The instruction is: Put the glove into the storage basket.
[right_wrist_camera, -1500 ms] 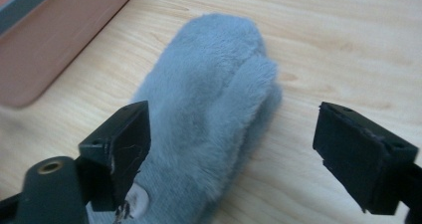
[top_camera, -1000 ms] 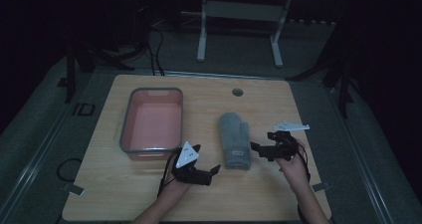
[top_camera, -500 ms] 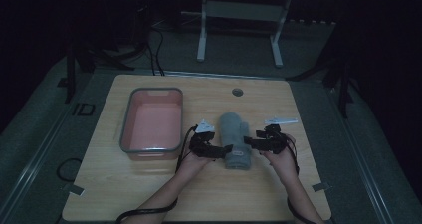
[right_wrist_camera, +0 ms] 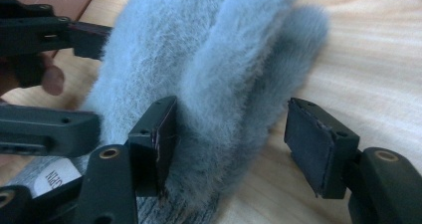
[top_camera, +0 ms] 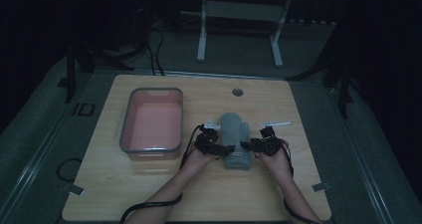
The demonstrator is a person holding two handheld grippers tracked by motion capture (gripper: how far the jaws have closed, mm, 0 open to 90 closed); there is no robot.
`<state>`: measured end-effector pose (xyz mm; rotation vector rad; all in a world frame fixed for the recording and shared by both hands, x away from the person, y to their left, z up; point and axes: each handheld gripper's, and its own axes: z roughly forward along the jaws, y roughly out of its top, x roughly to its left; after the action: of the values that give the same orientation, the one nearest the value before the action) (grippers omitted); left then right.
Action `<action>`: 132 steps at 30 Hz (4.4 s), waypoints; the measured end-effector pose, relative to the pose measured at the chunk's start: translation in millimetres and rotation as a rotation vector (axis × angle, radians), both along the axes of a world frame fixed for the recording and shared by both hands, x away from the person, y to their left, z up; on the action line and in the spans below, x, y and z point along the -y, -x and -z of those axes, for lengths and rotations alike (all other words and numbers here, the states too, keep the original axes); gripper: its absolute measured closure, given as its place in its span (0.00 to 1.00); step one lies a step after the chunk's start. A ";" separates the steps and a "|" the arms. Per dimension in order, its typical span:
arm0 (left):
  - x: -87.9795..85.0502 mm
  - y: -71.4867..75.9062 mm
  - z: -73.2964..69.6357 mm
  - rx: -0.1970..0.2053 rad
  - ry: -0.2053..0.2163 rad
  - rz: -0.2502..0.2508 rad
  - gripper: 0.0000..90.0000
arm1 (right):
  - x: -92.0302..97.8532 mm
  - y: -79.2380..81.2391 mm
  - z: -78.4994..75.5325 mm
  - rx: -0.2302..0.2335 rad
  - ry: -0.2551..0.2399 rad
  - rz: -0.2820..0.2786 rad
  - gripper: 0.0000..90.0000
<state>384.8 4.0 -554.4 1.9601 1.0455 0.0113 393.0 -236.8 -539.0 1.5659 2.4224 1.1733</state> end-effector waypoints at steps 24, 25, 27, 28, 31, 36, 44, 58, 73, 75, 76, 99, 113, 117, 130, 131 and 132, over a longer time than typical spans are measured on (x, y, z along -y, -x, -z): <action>10.2 -10.4 2.9 0.029 0.055 0.138 0.84 | -8.6 4.5 5.0 0.019 -0.006 -0.014 0.86; 10.2 -10.4 2.9 0.029 0.055 0.138 0.84 | -8.6 4.5 5.0 0.019 -0.006 -0.014 0.86; 8.7 -10.6 -2.8 0.037 0.061 0.152 0.85 | -8.7 5.7 -0.9 0.020 -0.013 -0.007 0.87; 8.1 -10.6 -5.3 0.038 0.064 0.156 0.86 | -8.4 6.0 -3.1 0.022 -0.017 -0.009 0.88; 6.9 -10.7 -9.9 0.048 0.068 0.158 0.86 | -7.3 6.0 -7.4 0.024 -0.033 -0.012 0.88; 1.8 -9.5 -33.2 0.089 0.089 0.161 0.86 | -5.9 7.8 -26.8 0.060 -0.072 -0.013 0.88; -11.7 -9.5 -68.0 0.134 0.080 0.176 0.87 | -13.8 10.6 -59.8 0.117 -0.104 -0.025 0.88; -61.8 -12.5 -108.5 0.169 0.042 0.164 0.87 | -59.5 1.7 -95.0 0.156 -0.136 -0.079 0.88; -143.7 -8.5 -135.3 0.174 0.008 0.106 0.87 | -140.3 -13.9 -120.2 0.158 -0.155 -0.180 0.88; -156.0 -7.3 -137.8 0.172 -0.005 0.093 0.86 | -151.8 -16.1 -120.5 0.149 -0.163 -0.188 0.88; -160.5 -6.9 -138.6 0.172 -0.009 0.089 0.86 | -159.4 -17.2 -121.0 0.146 -0.165 -0.194 0.88; -226.6 -12.3 -91.5 0.034 -0.142 -0.023 0.86 | -257.3 -33.9 -67.2 0.054 -0.082 -0.224 0.88; -210.9 -31.0 -63.6 -0.084 -0.235 -0.025 0.86 | -266.8 -36.5 -53.8 0.058 0.116 -0.210 0.76; -203.4 -36.5 -58.1 -0.117 -0.288 -0.026 0.86 | -264.3 -31.5 -65.7 0.113 0.106 -0.234 0.65; -194.8 -36.7 -58.1 -0.087 -0.453 -0.131 0.44 | -222.5 -24.7 -82.6 0.189 0.023 -0.254 0.40; -195.1 -36.4 -59.7 -0.084 -0.452 -0.143 0.40 | -218.0 -24.8 -81.8 0.177 0.010 -0.253 0.38; -195.9 -35.9 -61.9 -0.069 -0.452 -0.150 0.36 | -214.2 -24.9 -81.4 0.170 -0.001 -0.249 0.37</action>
<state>420.7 200.0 -492.5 2.2890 1.3206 0.2868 418.0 -22.6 -457.7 1.1348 2.5550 1.2837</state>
